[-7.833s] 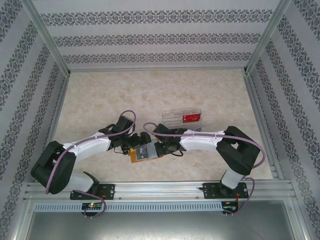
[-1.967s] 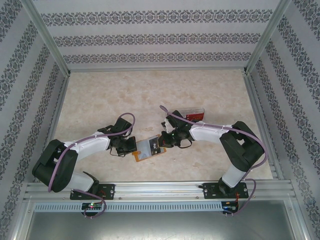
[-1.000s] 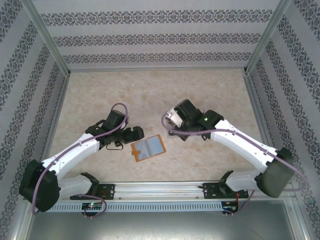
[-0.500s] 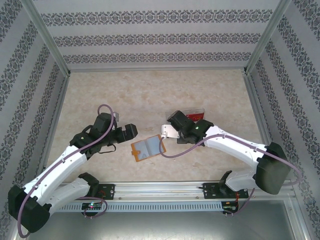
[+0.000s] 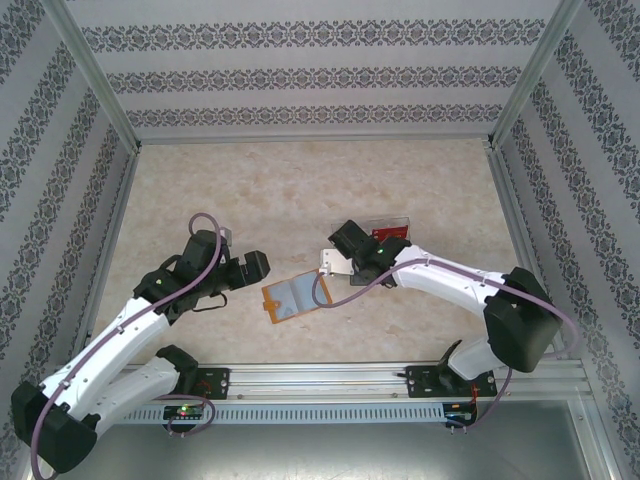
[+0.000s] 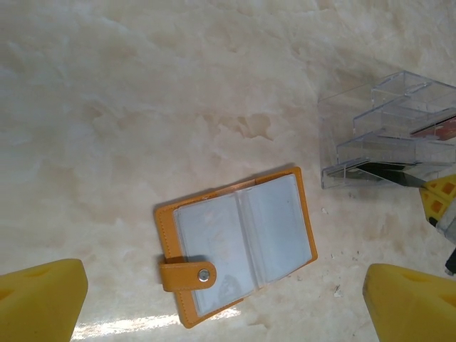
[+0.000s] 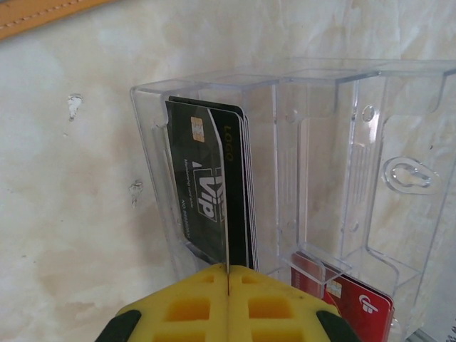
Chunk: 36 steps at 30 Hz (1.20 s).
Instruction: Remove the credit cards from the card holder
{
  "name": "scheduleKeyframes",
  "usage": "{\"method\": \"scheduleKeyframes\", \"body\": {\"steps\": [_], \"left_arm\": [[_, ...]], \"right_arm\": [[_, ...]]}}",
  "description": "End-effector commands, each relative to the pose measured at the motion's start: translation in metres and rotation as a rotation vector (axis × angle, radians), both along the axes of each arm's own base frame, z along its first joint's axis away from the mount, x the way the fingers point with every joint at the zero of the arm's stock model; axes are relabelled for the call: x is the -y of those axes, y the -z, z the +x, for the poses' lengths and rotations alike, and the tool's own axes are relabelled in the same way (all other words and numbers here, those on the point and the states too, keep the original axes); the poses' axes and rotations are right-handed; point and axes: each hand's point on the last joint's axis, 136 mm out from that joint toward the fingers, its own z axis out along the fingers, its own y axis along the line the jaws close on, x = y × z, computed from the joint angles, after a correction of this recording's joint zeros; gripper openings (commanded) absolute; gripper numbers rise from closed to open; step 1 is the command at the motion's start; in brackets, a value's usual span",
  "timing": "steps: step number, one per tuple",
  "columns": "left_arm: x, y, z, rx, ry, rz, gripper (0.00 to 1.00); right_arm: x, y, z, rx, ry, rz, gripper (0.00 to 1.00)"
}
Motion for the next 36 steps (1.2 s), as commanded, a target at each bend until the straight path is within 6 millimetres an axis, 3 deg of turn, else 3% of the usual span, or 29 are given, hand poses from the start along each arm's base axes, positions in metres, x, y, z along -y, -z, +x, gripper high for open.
{"method": "scheduleKeyframes", "body": {"steps": [1,14,15,16,17,28,36], "left_arm": [[-0.008,0.010,-0.008,-0.028,-0.020,0.028,1.00],[-0.010,0.012,-0.010,-0.028,-0.017,0.036,1.00],[-0.010,0.011,-0.011,-0.028,-0.017,0.037,1.00],[-0.011,0.012,-0.011,-0.027,-0.018,0.038,1.00],[-0.011,0.012,-0.011,-0.024,-0.019,0.039,1.00],[-0.014,0.012,-0.012,-0.021,-0.029,0.038,1.00],[-0.013,0.016,-0.010,-0.026,-0.040,0.031,1.00]], "right_arm": [[0.001,0.008,0.003,-0.008,0.014,-0.003,0.00],[-0.002,0.022,0.018,-0.008,0.070,-0.010,0.00],[-0.001,0.021,0.022,0.007,0.082,-0.012,0.04],[-0.001,0.019,0.027,0.027,0.101,-0.012,0.23],[-0.001,0.018,0.031,0.037,0.116,-0.010,0.25],[0.010,0.004,0.069,0.158,0.267,0.002,0.22],[0.006,-0.022,0.064,0.181,0.361,0.127,0.17]]}}
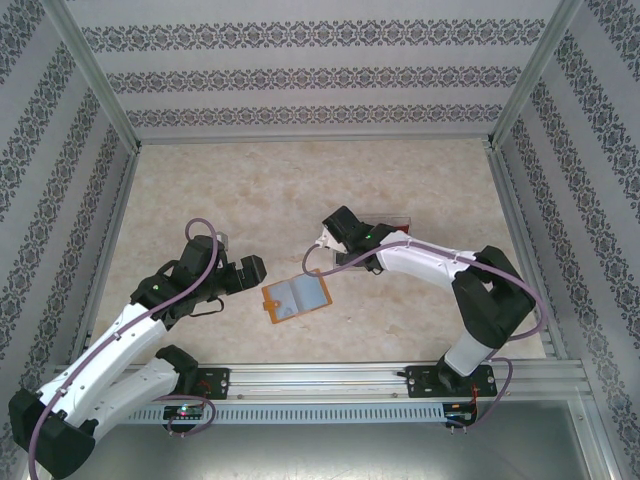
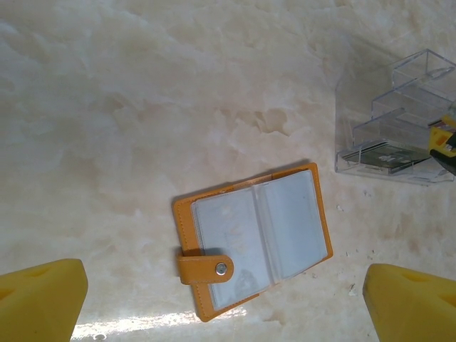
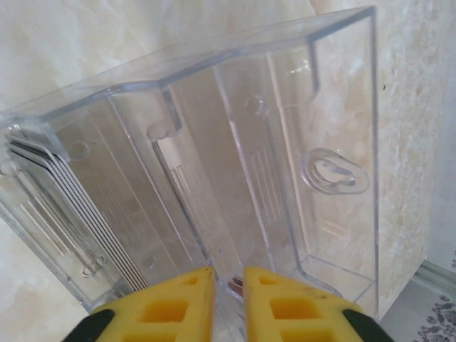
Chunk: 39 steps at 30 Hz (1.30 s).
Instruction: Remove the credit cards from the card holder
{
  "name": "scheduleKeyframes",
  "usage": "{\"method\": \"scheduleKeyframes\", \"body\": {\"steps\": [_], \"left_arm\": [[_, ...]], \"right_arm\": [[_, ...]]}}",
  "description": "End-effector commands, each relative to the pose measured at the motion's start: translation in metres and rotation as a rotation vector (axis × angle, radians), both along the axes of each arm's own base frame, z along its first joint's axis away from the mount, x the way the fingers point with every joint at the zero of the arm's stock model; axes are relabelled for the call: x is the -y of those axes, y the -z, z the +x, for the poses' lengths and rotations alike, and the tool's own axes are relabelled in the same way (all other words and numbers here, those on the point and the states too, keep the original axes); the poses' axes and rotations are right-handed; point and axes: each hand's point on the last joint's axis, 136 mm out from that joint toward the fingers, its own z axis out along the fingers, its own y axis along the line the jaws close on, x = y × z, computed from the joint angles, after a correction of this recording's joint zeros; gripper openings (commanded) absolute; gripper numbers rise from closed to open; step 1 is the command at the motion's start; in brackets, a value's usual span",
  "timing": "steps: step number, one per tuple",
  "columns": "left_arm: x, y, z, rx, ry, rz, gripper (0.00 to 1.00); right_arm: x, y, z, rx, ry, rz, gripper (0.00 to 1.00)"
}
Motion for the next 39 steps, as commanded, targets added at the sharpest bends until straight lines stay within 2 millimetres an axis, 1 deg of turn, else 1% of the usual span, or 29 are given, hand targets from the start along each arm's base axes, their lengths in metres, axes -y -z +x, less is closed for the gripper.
{"method": "scheduleKeyframes", "body": {"steps": [1,3,4,5,9,14,17,19,22,23,25,28,31,35,39], "left_arm": [[-0.005,0.013,-0.002,-0.029,-0.026,0.014,1.00],[-0.002,0.018,-0.001,-0.045,-0.024,0.005,1.00],[0.001,0.020,-0.001,-0.055,-0.023,-0.002,0.99],[0.002,0.023,-0.001,-0.067,-0.025,-0.007,0.99],[0.009,0.034,0.000,-0.113,-0.027,-0.033,0.92],[0.021,0.048,0.001,-0.172,-0.022,-0.080,0.76],[0.025,0.055,0.002,-0.199,-0.028,-0.096,0.69],[0.028,0.058,0.005,-0.209,-0.031,-0.099,0.61],[0.032,0.065,0.008,-0.233,-0.036,-0.110,0.46],[0.035,0.068,0.009,-0.242,-0.032,-0.119,0.40],[0.039,0.075,0.010,-0.269,-0.030,-0.121,0.31],[0.042,0.085,0.011,-0.299,-0.024,-0.108,0.29],[0.046,0.090,0.013,-0.314,-0.017,-0.099,0.26],[0.050,0.100,0.013,-0.343,-0.008,-0.084,0.26],[0.050,0.112,0.009,-0.378,-0.005,-0.061,0.25]], "right_arm": [[-0.003,-0.030,0.000,0.069,0.085,0.093,0.14],[-0.010,-0.040,-0.008,0.069,0.103,0.156,0.07],[-0.015,-0.044,-0.015,0.055,0.113,0.201,0.01],[-0.022,-0.046,-0.024,0.022,0.124,0.251,0.00],[-0.041,-0.052,-0.048,-0.060,0.210,0.408,0.00],[-0.055,-0.047,-0.072,-0.207,0.414,0.615,0.00],[-0.064,-0.036,-0.085,-0.307,0.512,0.704,0.00],[-0.069,-0.025,-0.092,-0.358,0.551,0.749,0.00],[-0.073,-0.005,-0.099,-0.411,0.600,0.794,0.00],[-0.072,0.002,-0.101,-0.424,0.620,0.793,0.00],[-0.072,0.014,-0.104,-0.444,0.637,0.782,0.00],[-0.071,0.029,-0.107,-0.460,0.647,0.751,0.00],[-0.071,0.040,-0.109,-0.477,0.644,0.733,0.00],[-0.076,0.057,-0.113,-0.523,0.643,0.714,0.00],[-0.080,0.068,-0.116,-0.550,0.647,0.709,0.00]]}}
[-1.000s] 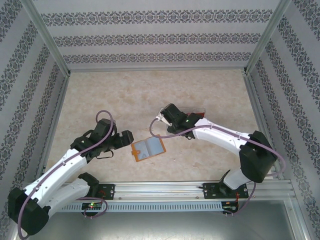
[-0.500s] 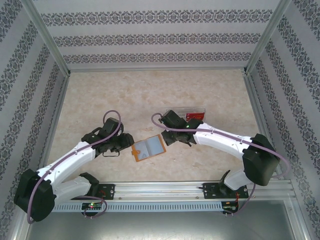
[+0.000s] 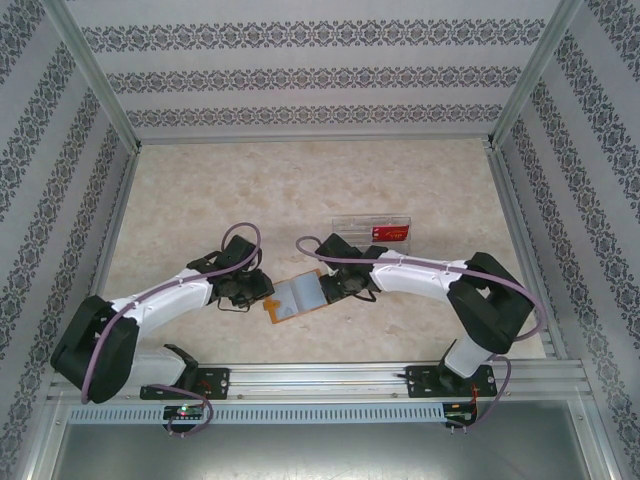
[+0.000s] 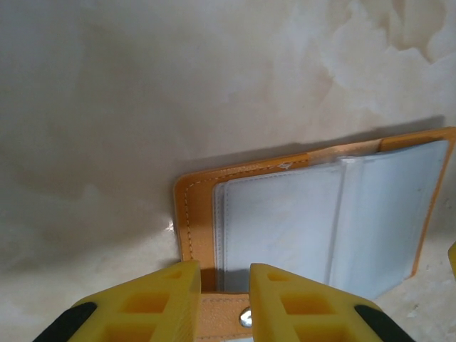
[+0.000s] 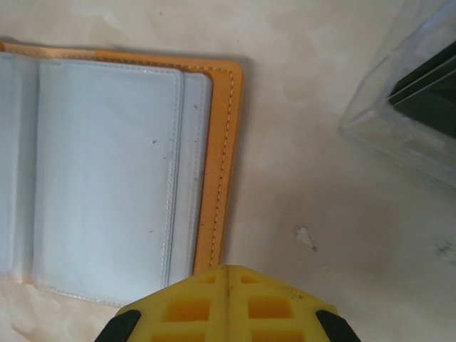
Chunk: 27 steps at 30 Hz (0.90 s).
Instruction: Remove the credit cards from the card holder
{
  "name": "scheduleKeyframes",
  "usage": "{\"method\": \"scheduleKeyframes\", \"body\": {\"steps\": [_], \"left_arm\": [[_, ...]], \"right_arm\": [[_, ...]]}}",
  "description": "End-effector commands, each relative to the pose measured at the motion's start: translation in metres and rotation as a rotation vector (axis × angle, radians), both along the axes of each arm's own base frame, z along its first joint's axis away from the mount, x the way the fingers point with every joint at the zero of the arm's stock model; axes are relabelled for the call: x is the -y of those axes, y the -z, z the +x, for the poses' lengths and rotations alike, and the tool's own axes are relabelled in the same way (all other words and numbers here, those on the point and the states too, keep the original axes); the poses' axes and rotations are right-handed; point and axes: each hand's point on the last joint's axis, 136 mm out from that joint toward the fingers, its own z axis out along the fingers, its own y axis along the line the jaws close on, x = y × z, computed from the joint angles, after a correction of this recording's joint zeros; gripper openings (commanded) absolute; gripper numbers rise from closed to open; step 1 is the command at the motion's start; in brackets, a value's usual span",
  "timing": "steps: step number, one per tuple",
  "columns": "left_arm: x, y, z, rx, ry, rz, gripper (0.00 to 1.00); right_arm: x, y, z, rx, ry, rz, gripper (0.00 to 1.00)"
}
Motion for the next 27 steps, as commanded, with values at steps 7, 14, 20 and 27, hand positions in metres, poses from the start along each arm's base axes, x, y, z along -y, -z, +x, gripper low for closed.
{"method": "scheduleKeyframes", "body": {"steps": [7,14,20,27], "left_arm": [[0.009,0.007,0.003,-0.010,0.014,-0.005,0.26],[0.014,0.014,0.003,-0.036,0.037,-0.011,0.26],[0.022,0.006,0.007,-0.007,0.056,-0.048,0.26],[0.029,-0.007,0.011,0.034,0.080,-0.089,0.26]], "right_arm": [[-0.007,0.023,-0.014,-0.060,-0.003,0.002,0.00],[-0.008,0.026,-0.018,-0.066,-0.002,-0.004,0.00],[-0.009,0.028,-0.020,-0.074,0.002,-0.008,0.00],[-0.014,0.029,-0.021,-0.078,-0.007,-0.007,0.00]]}}
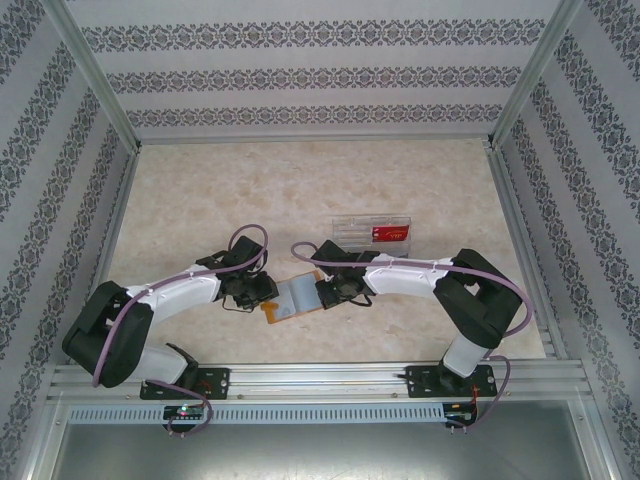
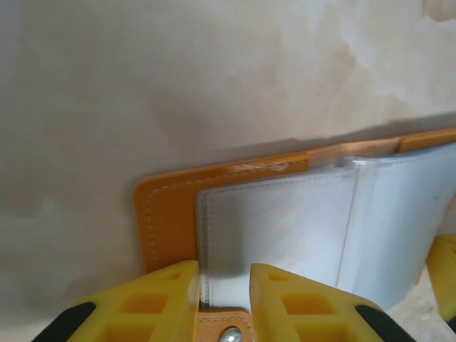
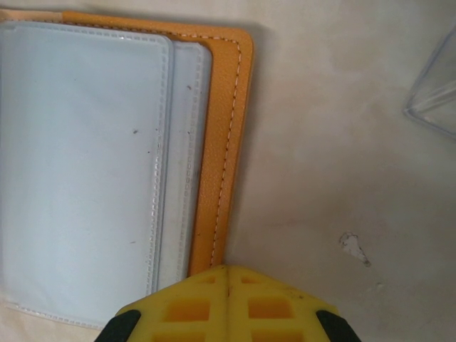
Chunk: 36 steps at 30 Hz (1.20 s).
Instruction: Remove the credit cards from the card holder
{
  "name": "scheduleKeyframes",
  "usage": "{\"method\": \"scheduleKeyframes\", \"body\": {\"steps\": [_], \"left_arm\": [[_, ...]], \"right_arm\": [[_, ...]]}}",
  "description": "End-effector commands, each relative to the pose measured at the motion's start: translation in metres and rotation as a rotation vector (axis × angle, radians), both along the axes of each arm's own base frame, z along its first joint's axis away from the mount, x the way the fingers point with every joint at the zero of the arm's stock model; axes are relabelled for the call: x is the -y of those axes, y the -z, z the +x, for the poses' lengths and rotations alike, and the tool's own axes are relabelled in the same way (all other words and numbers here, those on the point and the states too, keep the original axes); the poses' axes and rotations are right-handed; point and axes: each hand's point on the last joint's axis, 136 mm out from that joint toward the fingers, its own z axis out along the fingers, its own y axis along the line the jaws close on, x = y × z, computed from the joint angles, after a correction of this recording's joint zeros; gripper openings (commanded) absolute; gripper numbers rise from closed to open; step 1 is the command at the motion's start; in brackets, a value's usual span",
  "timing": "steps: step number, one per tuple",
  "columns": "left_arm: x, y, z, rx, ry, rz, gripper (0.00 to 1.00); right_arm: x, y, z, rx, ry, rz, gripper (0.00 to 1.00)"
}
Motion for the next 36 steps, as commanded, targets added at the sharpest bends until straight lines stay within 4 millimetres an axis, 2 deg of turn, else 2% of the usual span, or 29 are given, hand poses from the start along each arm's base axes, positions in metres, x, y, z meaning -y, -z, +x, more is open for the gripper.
{"method": "scheduleKeyframes", "body": {"steps": [1,7,10,13,14,22,28,31,34,36], "left_arm": [[0.019,-0.020,0.010,0.075,0.049,-0.075,0.27],[0.025,-0.019,0.010,0.071,0.066,-0.098,0.29],[0.029,-0.020,0.011,0.073,0.075,-0.108,0.37],[0.033,-0.022,0.012,0.077,0.089,-0.114,0.50],[0.033,-0.022,0.012,0.075,0.091,-0.114,0.52],[0.041,-0.032,0.015,0.105,0.101,-0.158,0.49],[0.038,-0.031,0.012,0.097,0.101,-0.144,0.51],[0.033,-0.029,0.010,0.088,0.095,-0.115,0.64],[0.024,-0.031,0.008,0.088,0.093,-0.066,0.82],[0.017,-0.031,0.006,0.085,0.093,-0.024,0.86]], "right_arm": [[-0.006,0.012,-0.011,-0.042,-0.009,-0.008,0.00],[-0.006,0.012,-0.012,-0.046,-0.011,-0.010,0.00],[-0.006,0.012,-0.013,-0.046,-0.013,-0.011,0.00],[-0.005,0.012,-0.013,-0.046,-0.010,-0.012,0.00],[-0.005,0.013,-0.013,-0.047,-0.010,-0.012,0.00],[-0.005,0.013,-0.013,-0.048,-0.009,-0.014,0.00],[-0.006,0.013,-0.013,-0.049,-0.009,-0.013,0.00],[-0.005,0.014,-0.013,-0.049,-0.010,-0.014,0.00],[-0.006,0.014,-0.014,-0.051,-0.011,-0.014,0.00],[-0.006,0.013,-0.013,-0.050,-0.012,-0.013,0.00]]}}
